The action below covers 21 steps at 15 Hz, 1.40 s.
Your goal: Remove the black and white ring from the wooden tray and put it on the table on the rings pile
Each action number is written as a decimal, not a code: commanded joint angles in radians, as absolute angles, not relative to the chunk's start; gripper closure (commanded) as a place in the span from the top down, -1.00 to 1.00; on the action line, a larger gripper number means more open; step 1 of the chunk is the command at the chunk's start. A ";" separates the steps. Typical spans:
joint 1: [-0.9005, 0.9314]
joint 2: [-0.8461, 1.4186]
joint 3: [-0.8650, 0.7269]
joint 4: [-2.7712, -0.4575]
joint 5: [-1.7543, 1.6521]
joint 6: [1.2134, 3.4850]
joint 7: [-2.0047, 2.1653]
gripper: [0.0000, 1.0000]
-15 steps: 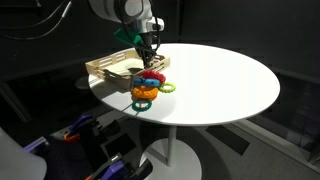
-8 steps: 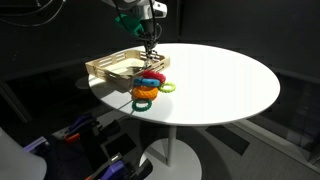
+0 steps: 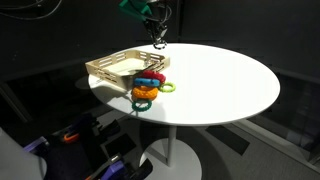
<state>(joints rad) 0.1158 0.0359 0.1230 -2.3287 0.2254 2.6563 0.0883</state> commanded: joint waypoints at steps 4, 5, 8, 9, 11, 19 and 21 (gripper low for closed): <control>0.062 -0.070 0.063 -2.390 0.118 2.574 0.130 -0.88; 0.054 -0.088 0.055 -2.408 0.107 2.551 0.126 -0.88; 0.037 -0.139 0.040 -2.459 0.106 2.480 0.103 -0.88; 0.033 -0.157 0.035 -2.477 0.106 2.460 0.099 -0.88; 0.028 -0.189 0.027 -2.513 0.112 2.423 0.086 -0.88; 0.023 -0.254 0.009 -2.600 0.123 2.339 0.063 0.40; 0.024 -0.266 0.007 -2.604 0.128 2.322 0.057 0.71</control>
